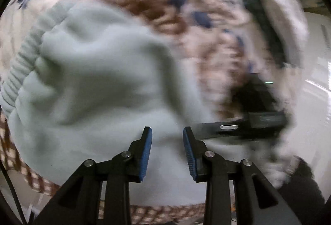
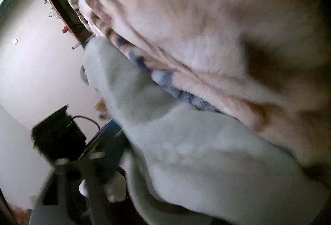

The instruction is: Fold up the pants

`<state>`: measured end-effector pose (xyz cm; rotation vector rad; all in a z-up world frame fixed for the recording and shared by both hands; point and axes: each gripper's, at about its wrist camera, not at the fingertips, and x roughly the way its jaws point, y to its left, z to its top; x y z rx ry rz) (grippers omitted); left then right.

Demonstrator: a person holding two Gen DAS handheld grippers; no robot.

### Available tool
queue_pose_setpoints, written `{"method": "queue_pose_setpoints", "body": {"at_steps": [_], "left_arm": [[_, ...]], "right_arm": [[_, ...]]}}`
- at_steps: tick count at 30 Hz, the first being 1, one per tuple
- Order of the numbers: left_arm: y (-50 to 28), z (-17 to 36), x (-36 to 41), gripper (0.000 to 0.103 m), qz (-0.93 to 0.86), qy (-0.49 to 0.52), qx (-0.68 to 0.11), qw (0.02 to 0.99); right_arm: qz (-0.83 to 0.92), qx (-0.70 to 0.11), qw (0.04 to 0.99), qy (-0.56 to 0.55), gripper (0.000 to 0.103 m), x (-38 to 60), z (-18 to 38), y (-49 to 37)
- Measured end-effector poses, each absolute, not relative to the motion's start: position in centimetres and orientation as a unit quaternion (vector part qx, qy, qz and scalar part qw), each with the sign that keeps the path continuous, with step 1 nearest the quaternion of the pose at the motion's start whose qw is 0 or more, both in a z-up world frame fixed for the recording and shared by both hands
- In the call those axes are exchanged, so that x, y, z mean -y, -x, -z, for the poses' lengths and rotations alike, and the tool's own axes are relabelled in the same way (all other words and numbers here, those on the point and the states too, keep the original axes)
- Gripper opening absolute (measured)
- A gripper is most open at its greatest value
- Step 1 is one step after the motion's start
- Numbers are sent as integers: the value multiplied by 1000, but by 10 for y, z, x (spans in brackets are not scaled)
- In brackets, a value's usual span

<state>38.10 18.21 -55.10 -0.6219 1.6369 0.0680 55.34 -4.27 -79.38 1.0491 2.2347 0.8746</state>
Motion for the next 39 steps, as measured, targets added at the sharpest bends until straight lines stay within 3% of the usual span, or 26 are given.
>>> {"method": "queue_pose_setpoints", "body": {"at_steps": [1, 2, 4, 6, 7, 8, 10, 11, 12, 13, 14, 15, 16, 25, 27, 29, 31, 33, 34, 35, 39], "left_arm": [[-376, 566, -192, 28, -41, 282, -729, 623], [-371, 577, -203, 28, -53, 302, -732, 608], [-366, 586, -218, 29, -63, 332, -728, 596], [-367, 586, -223, 29, -70, 323, -727, 601], [-367, 587, -225, 29, -70, 321, -728, 602], [-368, 588, -224, 29, -70, 319, -730, 600], [-369, 588, -223, 29, -68, 311, -732, 602], [-370, 588, -221, 29, -67, 304, -733, 604], [-372, 589, -217, 29, -67, 300, -735, 605], [-373, 590, -215, 29, -67, 295, -736, 606], [-374, 593, -214, 29, -67, 292, -737, 606], [-375, 595, -212, 29, -65, 292, -738, 605], [-377, 594, -214, 29, -64, 295, -737, 605], [-379, 600, -213, 29, -64, 296, -743, 597], [-381, 592, -209, 29, -63, 301, -741, 597], [-382, 580, -198, 29, -53, 304, -735, 604], [-388, 560, -182, 34, -41, 302, -724, 619], [-396, 545, -164, 45, -32, 296, -712, 636], [-402, 540, -151, 48, -20, 291, -706, 646], [-408, 539, -141, 48, -10, 283, -705, 650], [-427, 551, -114, 48, 14, 266, -708, 654]], "right_arm": [[-315, -806, 291, -408, 31, 58, 784, -567], [-303, -782, 316, -443, 27, 79, 776, -582], [-285, -736, 354, -502, 27, 115, 764, -605], [-280, -739, 365, -491, 29, 122, 759, -614], [-282, -747, 356, -485, 33, 116, 761, -614], [-289, -757, 346, -473, 56, 111, 764, -610], [-309, -778, 319, -445, 78, 90, 772, -606], [-313, -790, 311, -426, 75, 78, 775, -599], [-309, -805, 312, -399, 64, 63, 778, -600], [-300, -815, 324, -374, 33, 57, 778, -602], [-295, -815, 329, -374, 25, 55, 777, -603], [-284, -806, 347, -385, 23, 60, 774, -614], [-272, -786, 376, -409, 14, 77, 764, -631], [-198, -748, 439, -457, 16, 155, 754, -648], [-200, -733, 428, -490, 19, 177, 755, -641], [-218, -754, 420, -455, 48, 175, 754, -645], [-236, -777, 421, -405, 65, 161, 757, -645], [-264, -787, 392, -397, 66, 139, 767, -641], [-271, -795, 404, -363, 57, 126, 768, -639], [-265, -806, 421, -320, 25, 121, 768, -636], [-213, -802, 501, -245, 23, 120, 751, -645]]}}
